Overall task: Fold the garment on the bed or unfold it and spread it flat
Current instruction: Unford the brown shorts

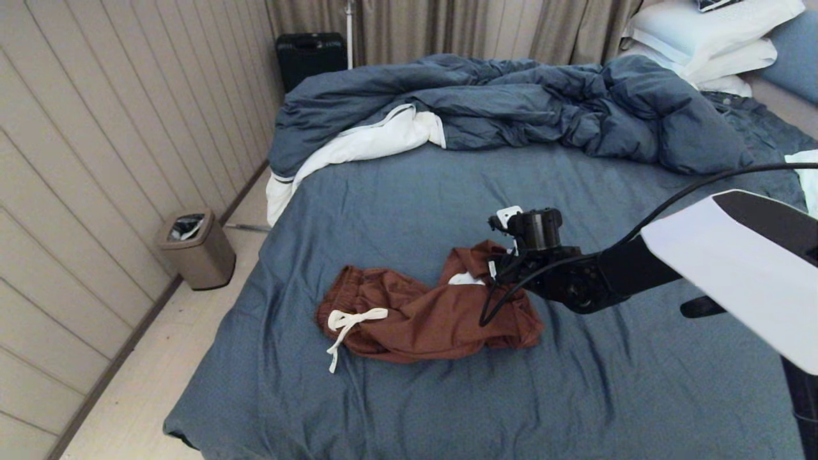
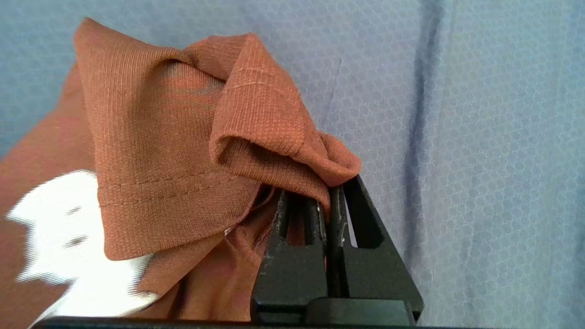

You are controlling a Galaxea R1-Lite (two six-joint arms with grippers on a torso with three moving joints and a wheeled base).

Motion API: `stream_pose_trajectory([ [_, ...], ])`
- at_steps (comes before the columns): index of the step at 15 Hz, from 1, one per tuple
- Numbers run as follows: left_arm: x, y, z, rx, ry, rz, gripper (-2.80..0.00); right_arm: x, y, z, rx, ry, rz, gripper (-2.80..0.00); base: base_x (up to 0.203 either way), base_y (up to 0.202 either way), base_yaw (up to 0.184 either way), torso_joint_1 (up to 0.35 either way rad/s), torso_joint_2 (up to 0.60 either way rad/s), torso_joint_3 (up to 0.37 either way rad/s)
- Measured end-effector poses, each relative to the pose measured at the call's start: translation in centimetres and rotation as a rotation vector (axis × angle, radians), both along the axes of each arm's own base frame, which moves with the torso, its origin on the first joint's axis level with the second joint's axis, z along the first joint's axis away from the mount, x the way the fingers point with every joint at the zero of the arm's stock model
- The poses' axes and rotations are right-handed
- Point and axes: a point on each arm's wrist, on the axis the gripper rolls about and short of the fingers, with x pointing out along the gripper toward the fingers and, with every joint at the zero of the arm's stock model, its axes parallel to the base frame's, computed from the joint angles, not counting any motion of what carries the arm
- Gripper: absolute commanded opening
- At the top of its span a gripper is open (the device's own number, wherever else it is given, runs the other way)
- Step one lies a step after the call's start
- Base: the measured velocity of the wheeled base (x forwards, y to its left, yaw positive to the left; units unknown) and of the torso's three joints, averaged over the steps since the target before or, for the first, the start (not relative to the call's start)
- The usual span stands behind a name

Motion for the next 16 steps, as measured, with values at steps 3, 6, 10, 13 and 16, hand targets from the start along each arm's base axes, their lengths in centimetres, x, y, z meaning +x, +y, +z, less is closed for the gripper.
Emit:
stream_pose_trajectory([
  [3, 0.0, 0.0, 0.0, 0.001, 0.000, 0.001, -2.80, 0.0, -0.5, -0.6, -0.005, 0.019, -0.011, -2.80, 0.000, 0.000, 0.000, 0.000, 0.00, 0.000],
  [6, 0.0, 0.0, 0.0, 0.001, 0.001, 0.000, -2.80, -0.4, -0.6, -0.5, -0.015, 0.025, -0.004, 0.00, 0.000, 0.000, 0.000, 0.000, 0.00, 0.000],
  [10, 0.0, 0.0, 0.0, 0.001, 0.001, 0.000, -2.80, -0.5, -1.8, 0.4, -0.009, 0.010, -0.022, 0.00, 0.000, 0.000, 0.000, 0.000, 0.00, 0.000],
  [13, 0.0, 0.0, 0.0, 0.001, 0.001, 0.000, -2.80, -0.4, -3.3, 1.0, 0.001, 0.002, -0.043, 0.00, 0.000, 0.000, 0.000, 0.000, 0.00, 0.000],
  [16, 0.0, 0.0, 0.0, 0.001, 0.001, 0.000, -2.80, -0.5, -4.0, 1.4, 0.005, -0.001, -0.055, 0.00, 0.000, 0.000, 0.000, 0.000, 0.00, 0.000],
])
